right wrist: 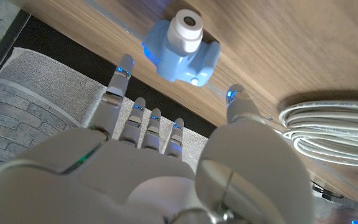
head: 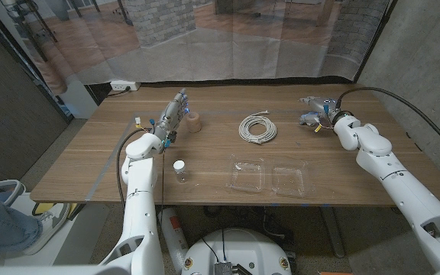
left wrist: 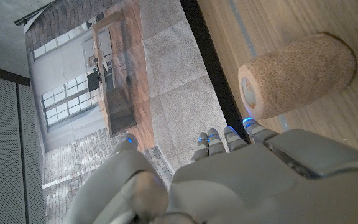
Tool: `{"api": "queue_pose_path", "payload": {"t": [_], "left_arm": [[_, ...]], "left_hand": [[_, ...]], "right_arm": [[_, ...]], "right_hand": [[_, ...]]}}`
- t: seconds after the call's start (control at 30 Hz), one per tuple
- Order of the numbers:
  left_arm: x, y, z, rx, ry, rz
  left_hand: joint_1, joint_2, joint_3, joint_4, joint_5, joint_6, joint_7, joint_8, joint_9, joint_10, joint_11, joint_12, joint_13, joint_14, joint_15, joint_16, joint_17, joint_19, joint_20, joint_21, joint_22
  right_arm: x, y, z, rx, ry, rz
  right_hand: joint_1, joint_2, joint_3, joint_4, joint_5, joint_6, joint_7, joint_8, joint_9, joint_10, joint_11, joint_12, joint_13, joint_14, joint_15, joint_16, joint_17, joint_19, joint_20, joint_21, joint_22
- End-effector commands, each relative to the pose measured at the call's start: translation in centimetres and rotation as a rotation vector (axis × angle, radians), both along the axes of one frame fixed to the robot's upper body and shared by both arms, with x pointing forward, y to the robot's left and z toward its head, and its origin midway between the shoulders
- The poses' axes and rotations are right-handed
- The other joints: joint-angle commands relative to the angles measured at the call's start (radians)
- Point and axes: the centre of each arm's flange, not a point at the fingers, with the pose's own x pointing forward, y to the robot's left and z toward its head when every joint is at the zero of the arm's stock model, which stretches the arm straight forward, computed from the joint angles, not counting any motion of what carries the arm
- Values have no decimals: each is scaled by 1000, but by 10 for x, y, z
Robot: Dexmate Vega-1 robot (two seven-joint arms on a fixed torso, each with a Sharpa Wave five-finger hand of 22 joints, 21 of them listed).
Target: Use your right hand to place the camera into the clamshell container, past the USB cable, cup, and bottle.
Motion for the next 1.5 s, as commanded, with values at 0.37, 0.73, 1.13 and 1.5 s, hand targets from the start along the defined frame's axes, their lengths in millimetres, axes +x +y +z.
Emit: {"api": "queue_pose_path", "payload": {"t": [0.37,0.73,1.13,1.5], "left_arm": [[5,-2,0,-1,10,-3],[8,-2,0,-1,18,-4],[10,-3,1,3,25,-4],[10,-4,1,5,31,-1]], "left_hand": [[15,2,-5,-1,-2,8,2,6,5,-1,-9,7,4,-6,7,6,4,-7,10,5,2],[16,3,-7,-1,-3,8,2,6,5,0,-7,7,4,-6,8,6,5,-7,12,5,2],[16,4,-8,0,-3,10,2,6,5,0,-7,7,4,-5,10,7,5,-7,13,5,2],[17,5,-10,0,-4,12,2,6,5,-1,-6,7,4,-4,10,7,5,-7,14,6,2]], "right_arm": [[12,-10,-8,2,43,-53],[18,-13,-13,3,66,-67],[23,-15,-18,-1,64,-73],[26,-16,-20,7,45,-75]], "right_hand": [[31,7,12,6,-16,136,-20,39,5,96,-11,31,7,34,2,2,6,-2,2,-24,4],[53,23,24,4,-22,135,-19,29,5,78,-15,21,8,66,-17,6,6,41,-27,-16,5],[80,44,40,3,-34,166,-19,30,5,92,-31,22,9,105,-61,12,10,80,-66,-11,7],[104,67,55,4,-51,219,-30,36,5,144,-58,37,10,169,-106,25,18,118,-102,-7,10]]}}
